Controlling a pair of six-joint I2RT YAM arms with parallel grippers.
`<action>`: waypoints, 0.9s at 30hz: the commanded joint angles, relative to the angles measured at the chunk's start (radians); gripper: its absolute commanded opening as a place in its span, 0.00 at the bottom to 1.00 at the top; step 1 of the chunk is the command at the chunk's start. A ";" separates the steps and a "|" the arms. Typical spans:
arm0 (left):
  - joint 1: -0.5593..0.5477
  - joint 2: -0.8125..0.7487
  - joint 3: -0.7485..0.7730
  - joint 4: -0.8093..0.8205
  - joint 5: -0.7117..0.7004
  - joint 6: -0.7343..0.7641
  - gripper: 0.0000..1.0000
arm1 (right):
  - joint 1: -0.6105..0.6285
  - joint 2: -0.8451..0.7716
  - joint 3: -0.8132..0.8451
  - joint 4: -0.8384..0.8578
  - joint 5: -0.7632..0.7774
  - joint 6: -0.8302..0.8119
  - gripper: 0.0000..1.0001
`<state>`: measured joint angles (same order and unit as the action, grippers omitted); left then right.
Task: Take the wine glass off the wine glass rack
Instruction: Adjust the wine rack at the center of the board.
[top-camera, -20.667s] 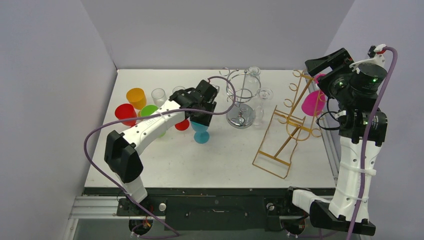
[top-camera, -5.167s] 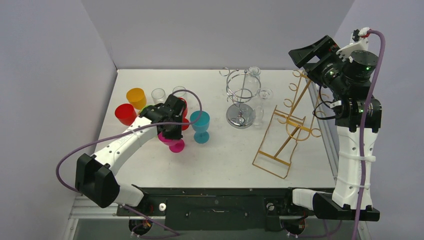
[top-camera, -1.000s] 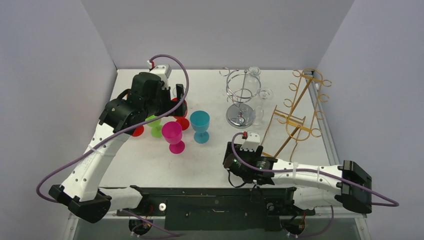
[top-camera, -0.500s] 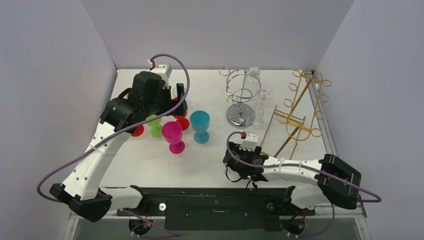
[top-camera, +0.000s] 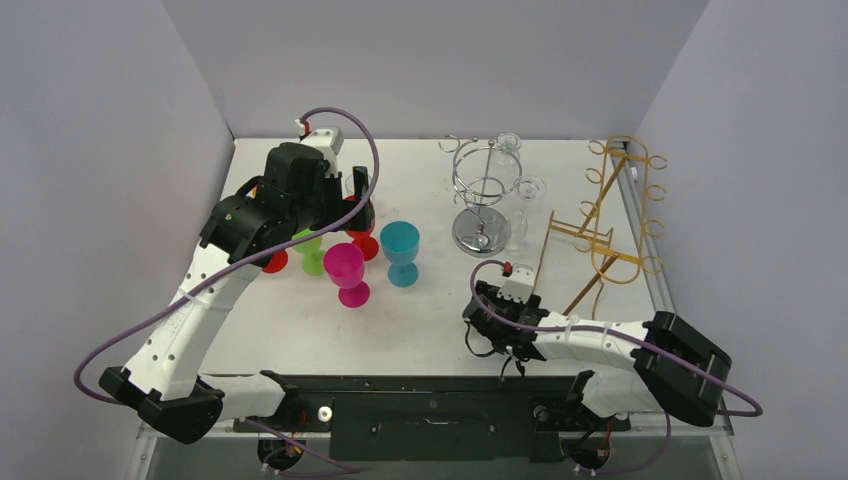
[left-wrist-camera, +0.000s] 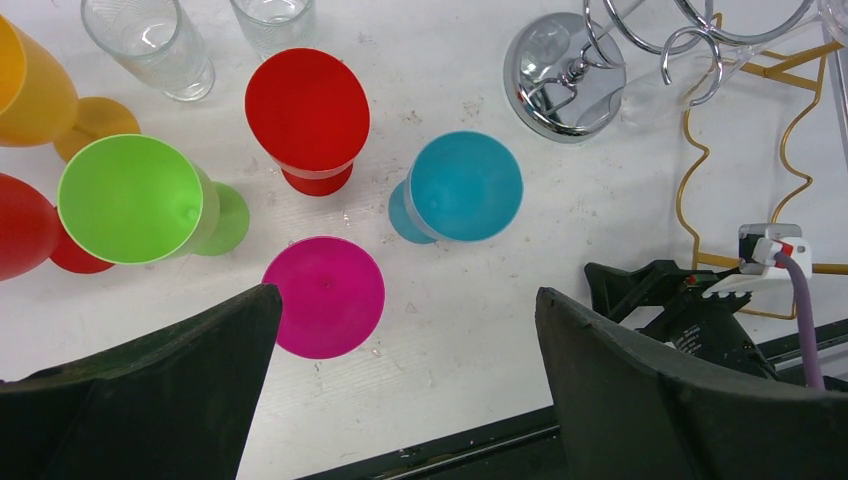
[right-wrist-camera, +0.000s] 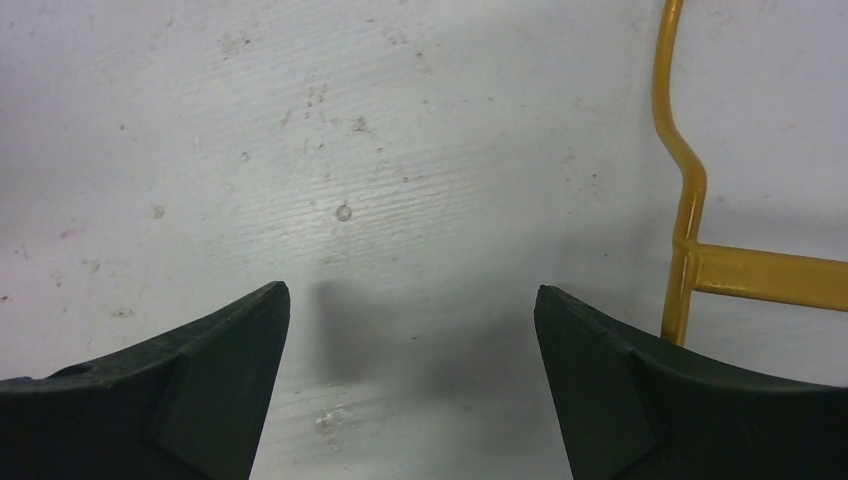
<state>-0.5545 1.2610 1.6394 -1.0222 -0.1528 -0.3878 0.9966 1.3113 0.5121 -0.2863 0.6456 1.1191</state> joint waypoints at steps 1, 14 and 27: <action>-0.003 -0.002 0.028 0.018 -0.006 0.009 0.96 | -0.056 -0.067 -0.038 -0.013 0.014 -0.003 0.88; -0.003 0.016 0.012 0.038 0.012 0.005 0.96 | -0.248 -0.196 -0.094 -0.014 -0.052 -0.108 0.88; -0.004 0.021 -0.002 0.053 0.026 0.007 0.96 | -0.365 -0.258 -0.094 -0.049 -0.105 -0.137 0.88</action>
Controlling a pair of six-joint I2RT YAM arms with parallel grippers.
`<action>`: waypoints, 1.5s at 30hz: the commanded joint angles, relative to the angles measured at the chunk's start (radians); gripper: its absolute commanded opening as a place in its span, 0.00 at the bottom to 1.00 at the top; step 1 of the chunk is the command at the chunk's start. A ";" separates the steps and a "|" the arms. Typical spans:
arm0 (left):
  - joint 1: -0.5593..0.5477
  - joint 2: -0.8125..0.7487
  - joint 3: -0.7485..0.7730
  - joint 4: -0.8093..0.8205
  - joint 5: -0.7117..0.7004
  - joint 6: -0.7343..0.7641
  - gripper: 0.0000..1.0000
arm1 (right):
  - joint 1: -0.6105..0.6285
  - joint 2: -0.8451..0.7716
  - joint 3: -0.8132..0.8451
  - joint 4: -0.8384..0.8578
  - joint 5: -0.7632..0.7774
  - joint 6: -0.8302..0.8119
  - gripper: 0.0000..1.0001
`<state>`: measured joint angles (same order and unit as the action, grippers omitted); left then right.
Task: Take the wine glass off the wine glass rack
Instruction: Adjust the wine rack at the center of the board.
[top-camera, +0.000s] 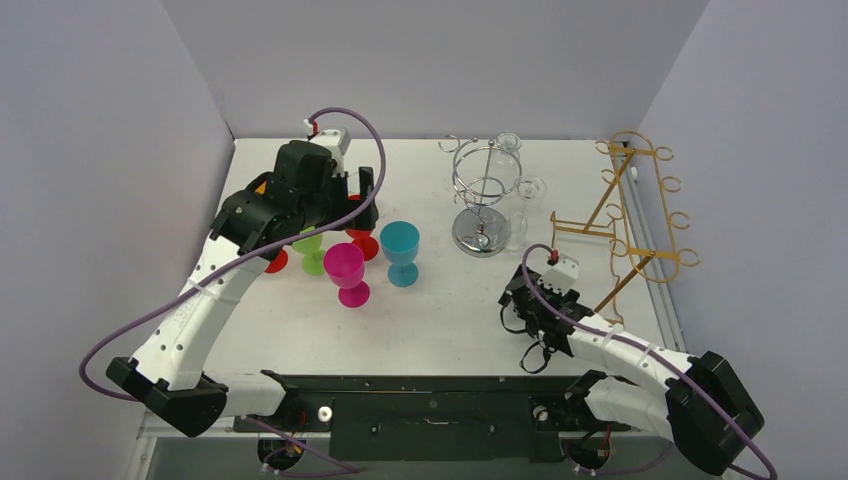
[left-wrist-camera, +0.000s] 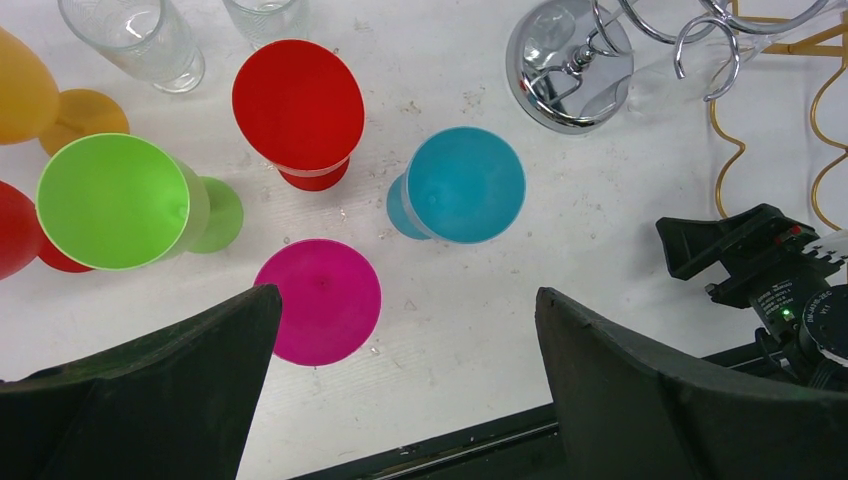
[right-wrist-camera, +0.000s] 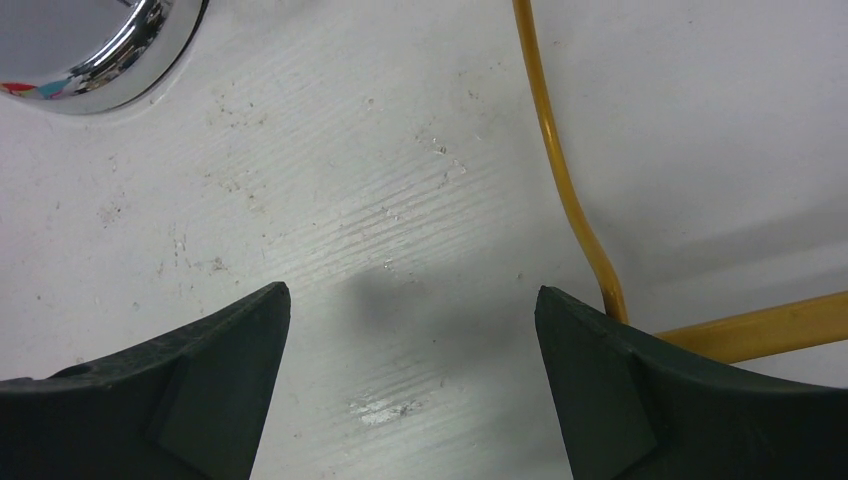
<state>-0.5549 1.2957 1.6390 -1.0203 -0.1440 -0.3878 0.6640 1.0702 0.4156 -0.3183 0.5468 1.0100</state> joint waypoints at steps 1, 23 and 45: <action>-0.003 -0.013 -0.003 0.053 0.021 0.008 0.96 | -0.039 -0.019 0.011 -0.022 -0.012 -0.031 0.88; -0.002 -0.033 0.001 0.054 0.042 0.010 0.96 | -0.375 0.083 0.142 0.014 -0.181 -0.237 0.88; 0.009 -0.060 -0.009 0.043 0.044 0.015 0.96 | -0.589 0.316 0.305 0.059 -0.292 -0.316 0.87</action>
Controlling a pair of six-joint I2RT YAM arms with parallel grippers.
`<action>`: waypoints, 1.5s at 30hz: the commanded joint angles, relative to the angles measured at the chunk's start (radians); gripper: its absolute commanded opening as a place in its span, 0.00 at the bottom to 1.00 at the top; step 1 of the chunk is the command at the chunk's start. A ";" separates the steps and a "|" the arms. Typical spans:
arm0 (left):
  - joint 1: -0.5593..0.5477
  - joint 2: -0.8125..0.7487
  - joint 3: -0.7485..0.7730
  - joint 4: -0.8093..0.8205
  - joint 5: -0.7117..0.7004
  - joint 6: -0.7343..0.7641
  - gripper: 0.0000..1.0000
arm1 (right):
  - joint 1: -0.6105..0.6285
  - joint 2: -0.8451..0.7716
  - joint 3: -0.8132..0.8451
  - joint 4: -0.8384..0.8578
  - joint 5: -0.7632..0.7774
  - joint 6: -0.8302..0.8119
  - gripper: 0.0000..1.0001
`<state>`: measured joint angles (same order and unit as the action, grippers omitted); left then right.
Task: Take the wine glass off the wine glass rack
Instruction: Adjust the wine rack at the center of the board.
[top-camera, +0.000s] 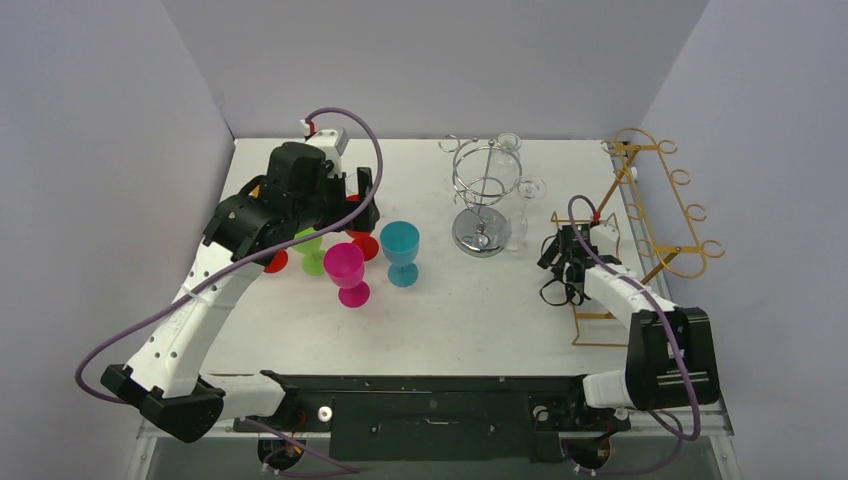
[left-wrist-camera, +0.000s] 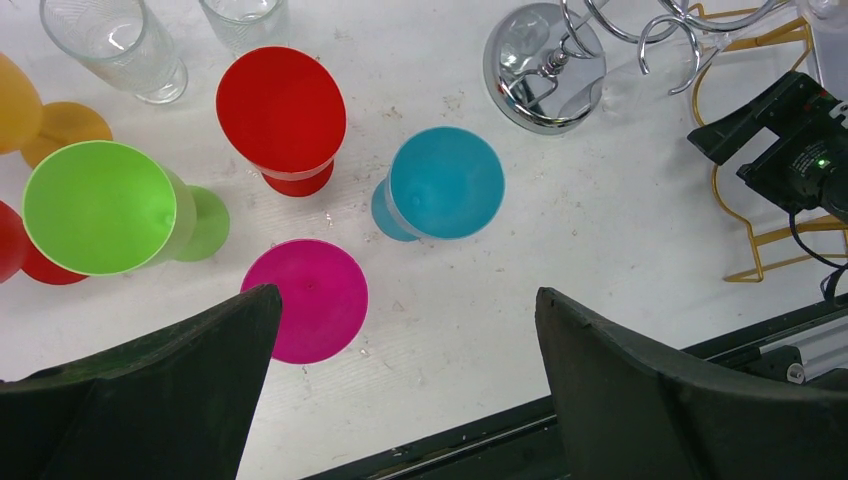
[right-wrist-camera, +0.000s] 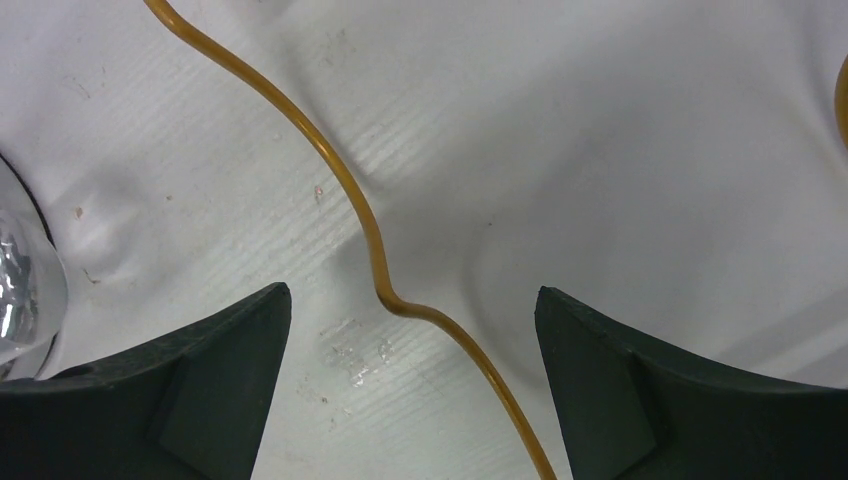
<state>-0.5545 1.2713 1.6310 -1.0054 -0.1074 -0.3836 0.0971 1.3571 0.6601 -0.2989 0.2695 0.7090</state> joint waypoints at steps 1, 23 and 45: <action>0.010 -0.037 -0.002 0.029 0.008 0.011 0.96 | -0.027 0.035 0.074 0.041 -0.019 -0.015 0.86; 0.021 -0.054 -0.005 0.027 0.023 0.014 0.96 | -0.119 0.256 0.296 0.087 -0.014 -0.034 0.83; 0.035 -0.026 0.010 0.034 0.026 0.029 0.96 | -0.180 0.385 0.484 0.071 -0.038 -0.063 0.82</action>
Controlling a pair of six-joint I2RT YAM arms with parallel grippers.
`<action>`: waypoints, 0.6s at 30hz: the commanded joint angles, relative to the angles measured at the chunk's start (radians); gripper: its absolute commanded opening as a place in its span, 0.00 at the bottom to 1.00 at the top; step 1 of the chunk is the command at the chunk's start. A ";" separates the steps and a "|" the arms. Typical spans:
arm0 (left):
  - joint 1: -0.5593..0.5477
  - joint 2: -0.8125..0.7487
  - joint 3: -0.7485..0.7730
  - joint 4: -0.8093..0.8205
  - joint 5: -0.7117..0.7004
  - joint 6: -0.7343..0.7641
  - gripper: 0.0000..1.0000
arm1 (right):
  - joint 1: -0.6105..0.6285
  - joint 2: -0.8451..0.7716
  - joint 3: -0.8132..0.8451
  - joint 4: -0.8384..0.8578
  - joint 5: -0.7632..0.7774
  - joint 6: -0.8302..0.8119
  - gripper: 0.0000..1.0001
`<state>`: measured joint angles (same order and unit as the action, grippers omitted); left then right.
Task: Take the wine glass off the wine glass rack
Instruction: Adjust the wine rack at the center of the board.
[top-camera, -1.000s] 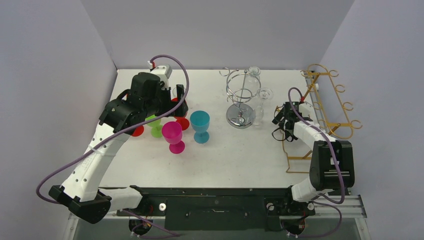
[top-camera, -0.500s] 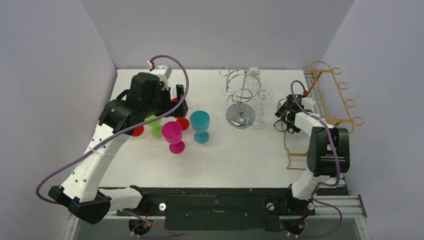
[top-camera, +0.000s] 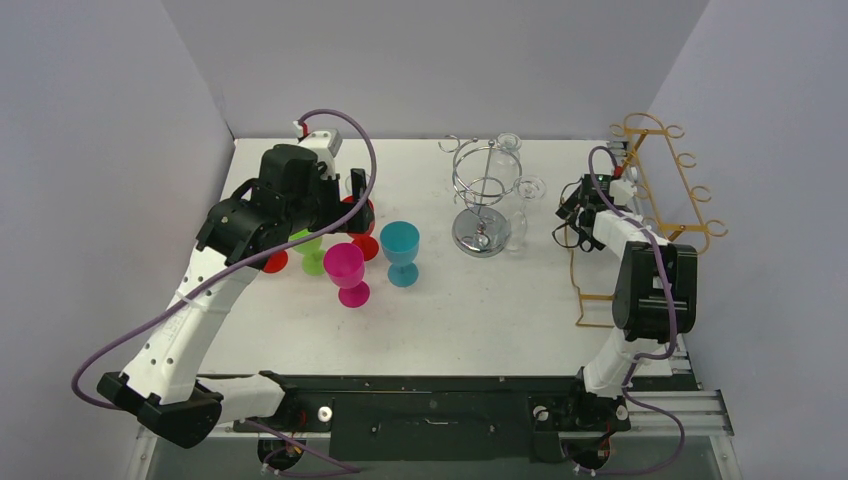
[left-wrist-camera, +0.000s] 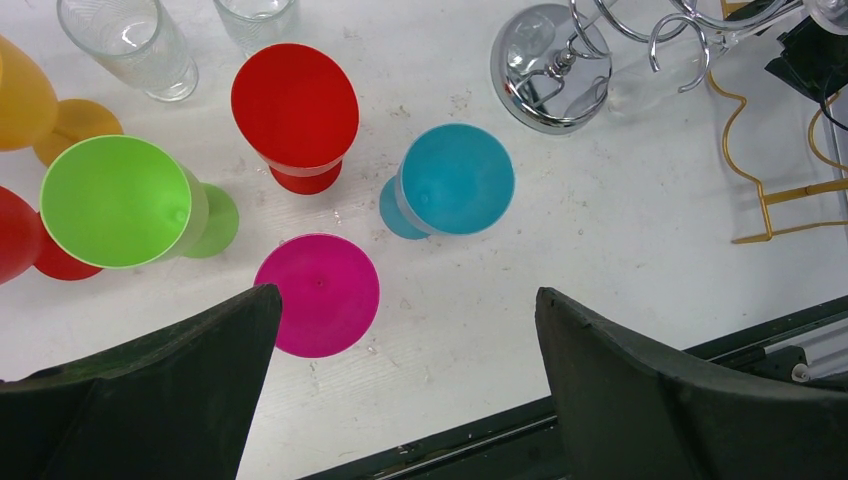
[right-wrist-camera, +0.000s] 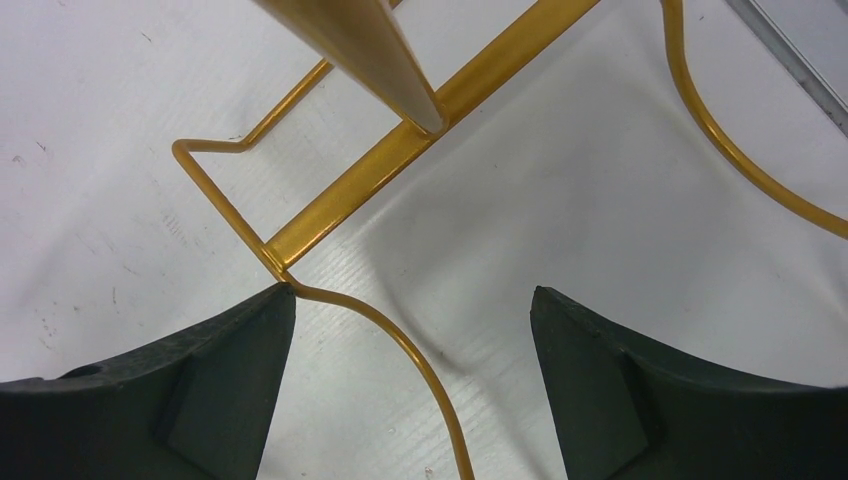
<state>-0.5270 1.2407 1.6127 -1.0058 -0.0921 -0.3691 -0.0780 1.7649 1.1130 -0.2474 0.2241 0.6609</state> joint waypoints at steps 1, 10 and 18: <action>0.008 0.008 0.029 0.036 0.012 0.015 0.96 | -0.005 -0.029 0.027 0.022 0.008 -0.012 0.82; 0.012 0.014 0.029 0.041 0.019 0.015 0.96 | 0.008 -0.120 -0.019 0.025 0.027 -0.002 0.83; 0.014 0.017 0.031 0.044 0.027 0.015 0.96 | 0.026 -0.166 -0.038 0.014 0.030 0.008 0.83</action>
<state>-0.5213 1.2575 1.6127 -1.0046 -0.0792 -0.3622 -0.0631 1.6512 1.0973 -0.2474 0.2310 0.6632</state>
